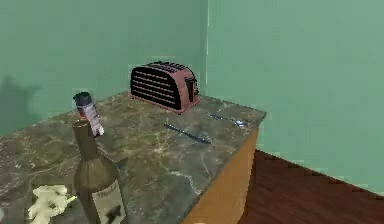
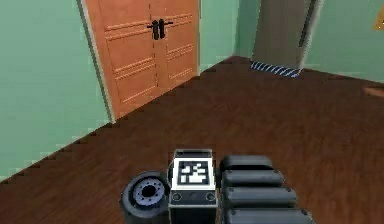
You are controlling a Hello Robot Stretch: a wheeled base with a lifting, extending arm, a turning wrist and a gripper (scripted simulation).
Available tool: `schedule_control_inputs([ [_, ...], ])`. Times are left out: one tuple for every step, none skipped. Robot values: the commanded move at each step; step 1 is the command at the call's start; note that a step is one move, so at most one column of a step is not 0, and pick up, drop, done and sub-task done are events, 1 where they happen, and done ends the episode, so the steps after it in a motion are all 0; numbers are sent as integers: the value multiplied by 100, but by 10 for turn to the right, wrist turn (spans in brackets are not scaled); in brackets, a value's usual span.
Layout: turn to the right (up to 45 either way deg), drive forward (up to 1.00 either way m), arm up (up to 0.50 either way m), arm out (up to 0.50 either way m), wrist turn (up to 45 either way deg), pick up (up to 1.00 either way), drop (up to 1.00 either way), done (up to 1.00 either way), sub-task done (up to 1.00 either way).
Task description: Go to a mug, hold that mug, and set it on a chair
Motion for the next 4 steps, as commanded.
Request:
schedule_control_inputs([
  [450,0,0,0,0,0,0,0,0],
  [210,0,0,0,0,0,0,0,0],
  [0,55,0,0,0,0,0,0,0],
  [450,0,0,0,0,0,0,0,0],
])
